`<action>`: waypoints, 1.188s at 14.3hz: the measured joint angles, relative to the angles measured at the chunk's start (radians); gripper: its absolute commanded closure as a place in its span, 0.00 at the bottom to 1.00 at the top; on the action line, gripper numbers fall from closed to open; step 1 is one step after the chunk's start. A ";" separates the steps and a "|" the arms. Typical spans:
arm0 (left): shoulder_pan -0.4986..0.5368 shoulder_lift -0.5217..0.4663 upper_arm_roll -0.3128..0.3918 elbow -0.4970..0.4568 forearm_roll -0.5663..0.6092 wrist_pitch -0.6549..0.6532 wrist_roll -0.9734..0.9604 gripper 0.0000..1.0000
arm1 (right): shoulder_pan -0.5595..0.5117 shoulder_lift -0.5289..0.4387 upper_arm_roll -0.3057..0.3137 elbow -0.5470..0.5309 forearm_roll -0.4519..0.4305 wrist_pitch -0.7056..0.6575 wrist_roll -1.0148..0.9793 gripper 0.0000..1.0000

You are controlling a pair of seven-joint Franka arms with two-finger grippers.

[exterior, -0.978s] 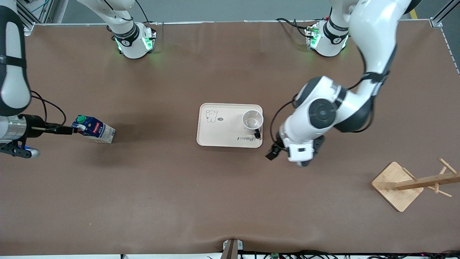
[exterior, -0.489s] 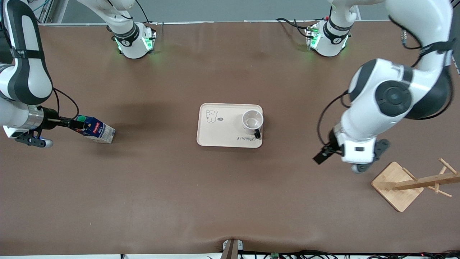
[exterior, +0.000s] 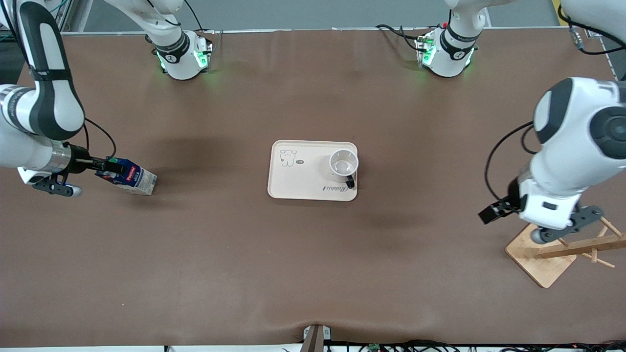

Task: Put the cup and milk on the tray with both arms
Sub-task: 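Grasp the milk carton with the right gripper while the left gripper withdraws, then carry the milk carton with the right gripper onto the tray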

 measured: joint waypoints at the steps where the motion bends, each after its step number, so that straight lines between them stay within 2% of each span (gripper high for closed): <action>1: 0.019 -0.013 0.000 0.001 0.000 0.000 0.048 0.00 | 0.000 0.000 0.001 -0.015 0.000 0.025 -0.001 0.37; 2: 0.032 -0.025 0.000 0.002 0.000 -0.001 0.083 0.00 | 0.000 0.000 0.001 -0.023 0.000 0.036 -0.002 0.61; 3: 0.038 -0.040 0.000 0.004 0.000 -0.001 0.102 0.00 | 0.000 0.000 0.001 -0.026 0.006 0.039 -0.002 0.78; 4: 0.038 -0.057 -0.001 0.004 0.000 -0.003 0.116 0.00 | 0.000 0.000 0.001 -0.027 0.021 0.039 -0.002 0.91; 5: 0.038 -0.075 -0.003 0.004 0.000 -0.017 0.123 0.00 | 0.000 -0.002 0.001 -0.027 0.035 0.038 -0.003 1.00; 7: 0.037 -0.109 -0.009 0.004 0.000 -0.066 0.134 0.00 | 0.000 -0.008 0.001 -0.023 0.049 0.005 -0.019 1.00; 9: 0.035 -0.136 -0.015 0.004 0.000 -0.098 0.136 0.00 | 0.000 -0.012 0.003 0.014 0.067 -0.107 -0.033 1.00; 13: 0.004 -0.206 -0.005 -0.003 -0.015 -0.151 0.163 0.00 | 0.021 -0.025 0.014 0.169 0.091 -0.265 -0.026 1.00; 14: -0.025 -0.232 0.027 -0.015 -0.043 -0.162 0.167 0.00 | 0.038 -0.027 0.015 0.215 0.094 -0.299 -0.005 1.00; 17: -0.149 -0.322 0.199 -0.075 -0.133 -0.192 0.258 0.00 | 0.137 -0.028 0.019 0.356 0.097 -0.440 0.108 1.00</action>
